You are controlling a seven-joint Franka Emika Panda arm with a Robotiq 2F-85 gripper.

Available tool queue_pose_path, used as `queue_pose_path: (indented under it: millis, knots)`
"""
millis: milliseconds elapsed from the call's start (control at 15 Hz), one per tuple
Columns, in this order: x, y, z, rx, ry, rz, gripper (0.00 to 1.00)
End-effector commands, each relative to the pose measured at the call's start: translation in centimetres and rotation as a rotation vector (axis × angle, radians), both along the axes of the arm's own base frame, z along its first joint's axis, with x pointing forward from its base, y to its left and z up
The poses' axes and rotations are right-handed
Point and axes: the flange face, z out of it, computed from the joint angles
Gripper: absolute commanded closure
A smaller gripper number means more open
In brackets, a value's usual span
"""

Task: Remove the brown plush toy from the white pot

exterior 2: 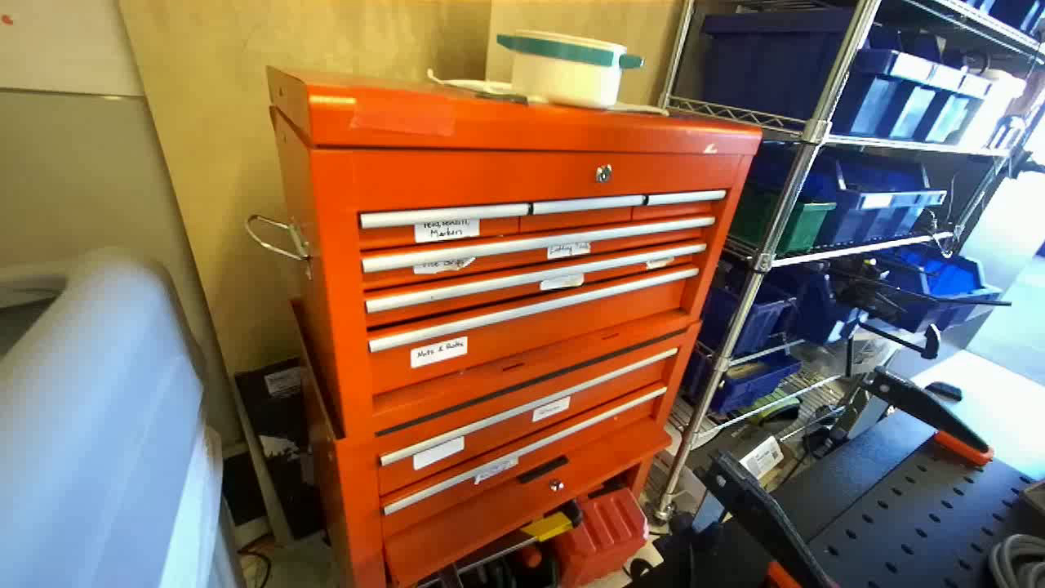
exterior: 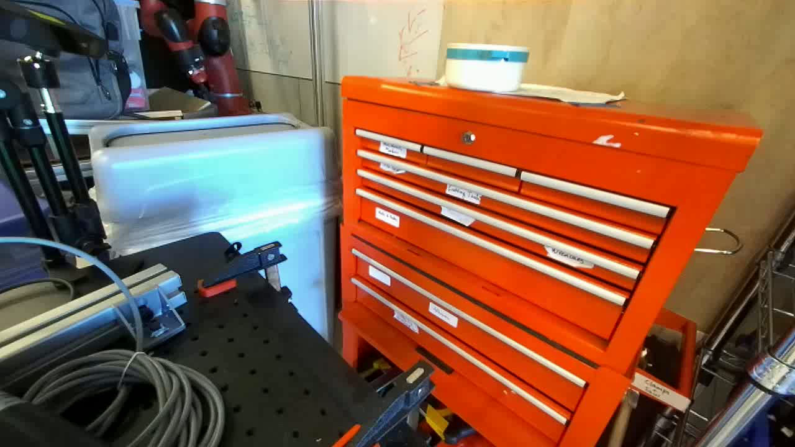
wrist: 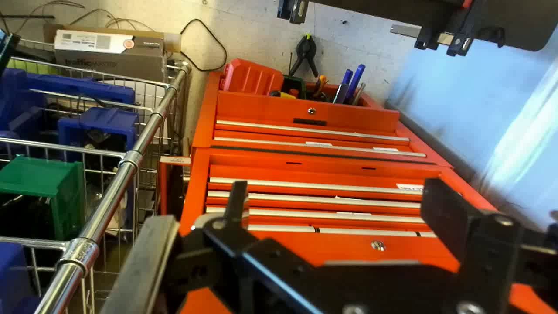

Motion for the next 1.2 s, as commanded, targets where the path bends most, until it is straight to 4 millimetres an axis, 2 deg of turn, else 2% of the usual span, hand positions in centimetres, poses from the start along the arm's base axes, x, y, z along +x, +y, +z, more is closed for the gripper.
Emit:
queue_pose_path:
  millis: [0,467,667,800,933,1133]
  knots:
    - [0.0,0.0,0.1,0.0,0.0,0.0,0.0]
    - [0.0,0.0,0.2,0.0,-0.001,0.0,0.0]
    - [1.7,0.8,-0.1,0.01,-0.028,-0.012,0.0]
    - [3.7,2.3,0.3,0.029,-0.1,-0.019,0.0]
    - [6.3,4.7,0.7,0.059,-0.196,-0.038,0.0]
    - [10.5,9.7,1.3,0.109,-0.327,-0.04,0.0]
